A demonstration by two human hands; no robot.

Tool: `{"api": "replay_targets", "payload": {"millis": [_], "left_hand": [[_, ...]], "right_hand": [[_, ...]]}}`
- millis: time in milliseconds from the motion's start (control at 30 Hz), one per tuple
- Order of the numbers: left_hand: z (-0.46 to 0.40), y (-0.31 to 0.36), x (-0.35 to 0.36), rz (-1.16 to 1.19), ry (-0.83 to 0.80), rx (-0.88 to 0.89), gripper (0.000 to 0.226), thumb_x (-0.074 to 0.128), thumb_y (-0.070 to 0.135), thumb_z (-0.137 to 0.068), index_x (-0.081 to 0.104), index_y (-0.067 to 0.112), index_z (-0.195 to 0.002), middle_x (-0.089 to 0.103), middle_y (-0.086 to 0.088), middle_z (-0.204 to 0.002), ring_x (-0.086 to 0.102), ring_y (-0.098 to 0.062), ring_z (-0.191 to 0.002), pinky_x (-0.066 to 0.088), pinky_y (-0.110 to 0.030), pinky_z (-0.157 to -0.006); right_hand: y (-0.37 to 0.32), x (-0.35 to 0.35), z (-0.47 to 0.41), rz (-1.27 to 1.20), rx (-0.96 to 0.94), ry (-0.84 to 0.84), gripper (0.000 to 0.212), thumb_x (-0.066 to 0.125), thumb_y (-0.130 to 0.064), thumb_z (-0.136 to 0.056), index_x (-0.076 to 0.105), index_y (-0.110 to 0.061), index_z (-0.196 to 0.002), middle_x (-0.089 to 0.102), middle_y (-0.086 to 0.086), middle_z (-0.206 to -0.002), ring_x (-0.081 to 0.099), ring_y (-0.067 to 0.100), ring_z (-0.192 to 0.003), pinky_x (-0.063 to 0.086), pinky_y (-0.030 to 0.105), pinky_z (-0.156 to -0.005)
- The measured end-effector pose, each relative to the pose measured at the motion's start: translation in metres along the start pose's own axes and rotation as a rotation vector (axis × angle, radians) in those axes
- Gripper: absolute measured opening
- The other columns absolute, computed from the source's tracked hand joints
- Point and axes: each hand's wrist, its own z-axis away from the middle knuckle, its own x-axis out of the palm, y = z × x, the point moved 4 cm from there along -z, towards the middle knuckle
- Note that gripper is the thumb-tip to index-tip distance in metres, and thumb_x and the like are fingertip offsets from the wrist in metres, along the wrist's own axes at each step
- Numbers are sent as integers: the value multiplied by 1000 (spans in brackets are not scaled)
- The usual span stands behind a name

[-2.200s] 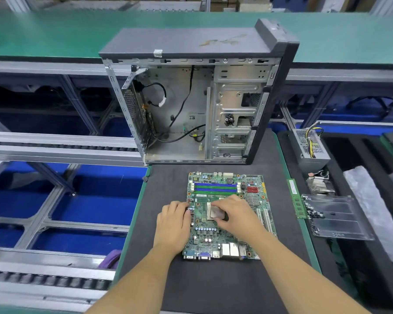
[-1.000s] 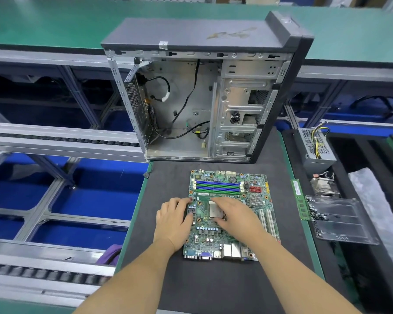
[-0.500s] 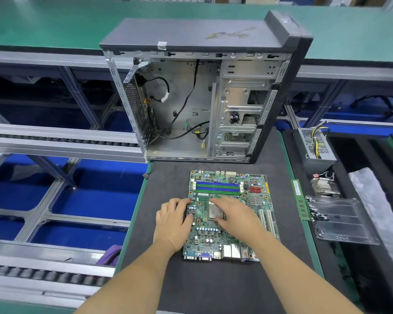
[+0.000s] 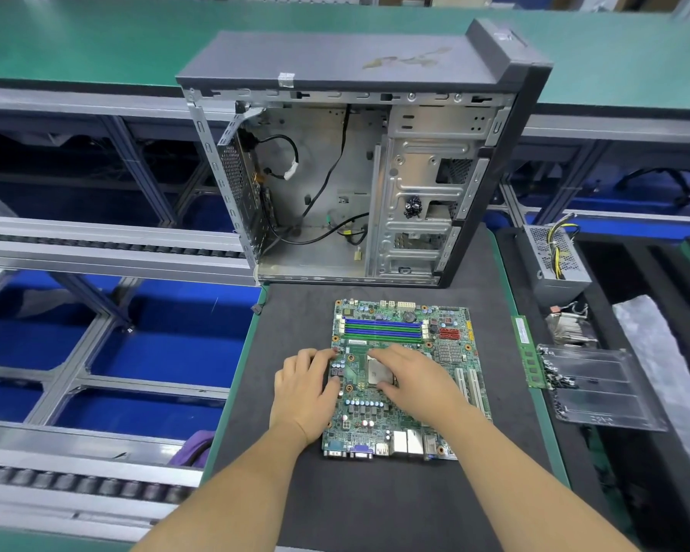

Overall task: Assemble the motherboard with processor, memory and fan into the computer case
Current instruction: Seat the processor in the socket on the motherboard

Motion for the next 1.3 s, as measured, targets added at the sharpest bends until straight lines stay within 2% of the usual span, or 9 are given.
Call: {"api": "replay_targets", "payload": {"millis": [367, 500, 533, 633, 700, 800, 867, 1167, 1300], "left_hand": [[0, 0, 0, -9, -12, -2, 39, 41, 37, -97, 41, 37, -135, 39, 12, -129, 31, -14, -121, 25, -34, -103], [0, 0, 0, 23, 9, -23, 41, 41, 40, -96, 41, 35, -136, 42, 13, -130, 33, -15, -122, 27, -34, -103], [-1, 1, 0, 31, 16, -46, 42, 41, 42, -97, 40, 34, -138, 43, 12, -130, 34, -15, -122, 28, -35, -104], [-10, 4, 0, 65, 33, -134, 50, 41, 47, -97, 38, 30, -144, 47, 9, -130, 38, -17, -120, 29, -37, -104], [-20, 7, 1, 64, 17, -178, 49, 39, 48, -98, 42, 30, -144, 49, 7, -129, 39, -19, -119, 28, -39, -101], [-26, 9, 2, 57, 10, -227, 45, 39, 49, -98, 47, 34, -139, 50, 7, -123, 40, -20, -115, 28, -39, -96], [-24, 11, 4, 55, 22, -233, 45, 39, 51, -97, 47, 35, -138, 50, 8, -122, 40, -19, -114, 27, -38, -95], [-26, 22, 6, 29, 27, -257, 63, 45, 67, -87, 47, 30, -138, 52, 8, -127, 42, -19, -119, 28, -42, -100], [-33, 32, 1, 78, 8, -388, 79, 56, 79, -73, 49, 25, -131, 54, 5, -128, 44, -23, -120, 32, -44, -98]], "right_hand": [[-3, -3, 1, 51, -22, 34, 48, 56, -37, -99, 47, -33, -146, 51, -18, -138, 61, 11, -110, 55, 29, -78], [6, -11, 11, -112, 92, 281, 42, 62, -33, -98, 58, -24, -139, 51, -9, -131, 55, 7, -68, 48, 25, -61], [11, -15, 14, -130, 131, 346, 42, 66, -30, -97, 60, -19, -137, 54, -5, -127, 52, 8, -68, 46, 24, -62], [27, -26, 24, -62, 267, 534, 33, 70, -23, -93, 69, -11, -124, 61, 4, -114, 59, 25, -97, 47, 40, -84], [43, -33, 33, -55, 466, 604, 31, 65, -24, -96, 68, -12, -124, 63, 8, -119, 57, 34, -108, 44, 48, -90], [67, -25, 40, -226, 771, 446, 46, 48, -36, -104, 52, -13, -143, 53, 14, -140, 46, 38, -125, 40, 49, -101], [71, -20, 41, -281, 836, 391, 52, 47, -41, -104, 49, -11, -146, 51, 17, -142, 43, 39, -130, 39, 49, -104], [66, -18, 45, -254, 890, 349, 54, 55, -42, -99, 49, -11, -143, 50, 19, -139, 42, 39, -126, 38, 48, -103], [44, -24, 35, -143, 603, 450, 41, 64, -29, -94, 61, -18, -134, 54, 6, -132, 44, 31, -124, 35, 49, -105]]}}
